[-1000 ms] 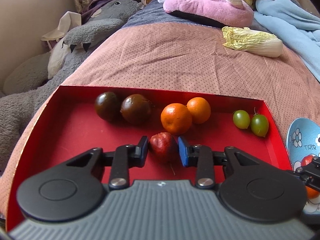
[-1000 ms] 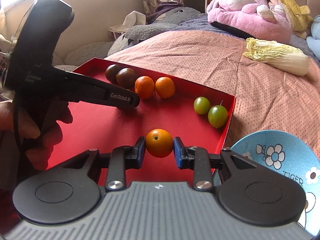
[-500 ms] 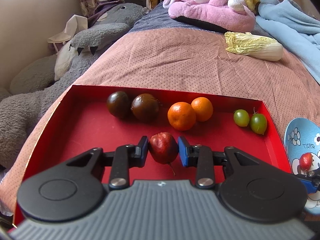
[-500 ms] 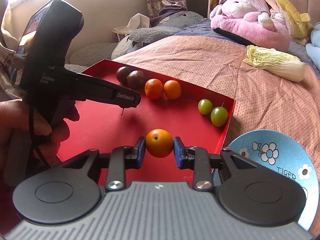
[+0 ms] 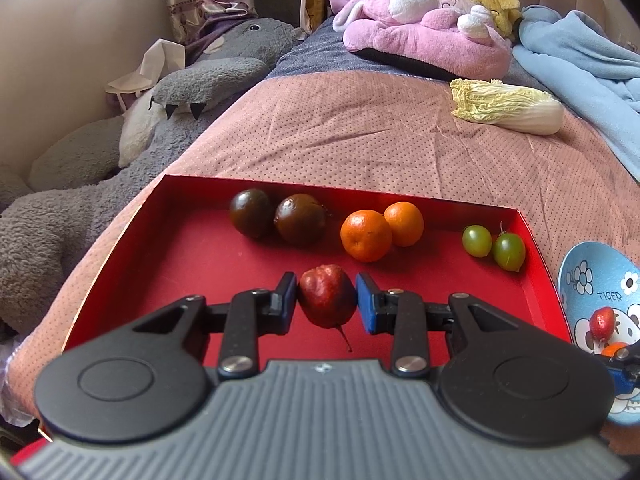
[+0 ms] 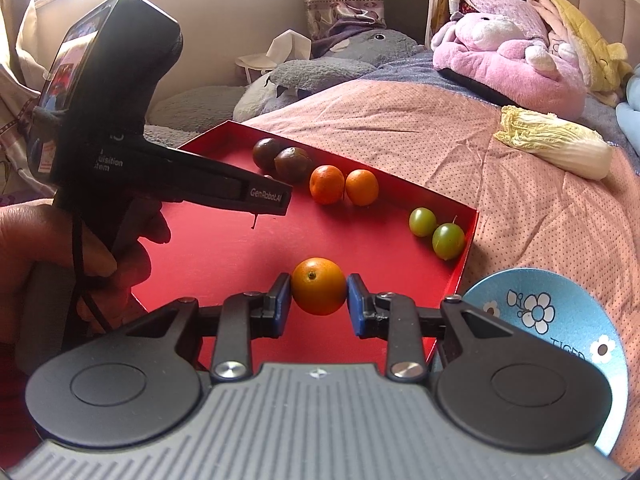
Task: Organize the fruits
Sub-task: 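Lift the small tangerine and red jujube and carry them toward the plate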
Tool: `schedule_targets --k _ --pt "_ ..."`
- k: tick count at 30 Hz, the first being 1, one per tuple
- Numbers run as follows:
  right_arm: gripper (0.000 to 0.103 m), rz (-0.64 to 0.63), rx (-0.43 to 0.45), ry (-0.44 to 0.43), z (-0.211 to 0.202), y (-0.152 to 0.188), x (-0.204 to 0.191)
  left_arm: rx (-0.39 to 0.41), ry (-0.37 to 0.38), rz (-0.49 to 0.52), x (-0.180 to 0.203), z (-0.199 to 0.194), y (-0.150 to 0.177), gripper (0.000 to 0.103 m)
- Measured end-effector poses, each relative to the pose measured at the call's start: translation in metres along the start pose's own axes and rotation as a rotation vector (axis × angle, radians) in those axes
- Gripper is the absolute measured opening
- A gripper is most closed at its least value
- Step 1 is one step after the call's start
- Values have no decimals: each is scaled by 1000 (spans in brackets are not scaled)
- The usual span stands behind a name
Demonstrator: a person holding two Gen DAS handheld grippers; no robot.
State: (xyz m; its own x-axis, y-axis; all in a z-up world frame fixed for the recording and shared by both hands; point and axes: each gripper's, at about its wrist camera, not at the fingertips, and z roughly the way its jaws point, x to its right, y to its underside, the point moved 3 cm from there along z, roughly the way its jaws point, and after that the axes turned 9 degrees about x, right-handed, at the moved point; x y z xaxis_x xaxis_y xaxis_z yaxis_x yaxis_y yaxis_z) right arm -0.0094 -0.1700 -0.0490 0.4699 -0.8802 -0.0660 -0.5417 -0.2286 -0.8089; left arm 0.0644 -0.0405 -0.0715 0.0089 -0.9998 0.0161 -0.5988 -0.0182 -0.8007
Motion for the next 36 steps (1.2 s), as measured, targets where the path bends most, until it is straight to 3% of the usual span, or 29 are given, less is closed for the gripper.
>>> schedule_targets --k 36 --pt "35 8 10 7 -17 5 6 37 4 42 9 -18 3 35"
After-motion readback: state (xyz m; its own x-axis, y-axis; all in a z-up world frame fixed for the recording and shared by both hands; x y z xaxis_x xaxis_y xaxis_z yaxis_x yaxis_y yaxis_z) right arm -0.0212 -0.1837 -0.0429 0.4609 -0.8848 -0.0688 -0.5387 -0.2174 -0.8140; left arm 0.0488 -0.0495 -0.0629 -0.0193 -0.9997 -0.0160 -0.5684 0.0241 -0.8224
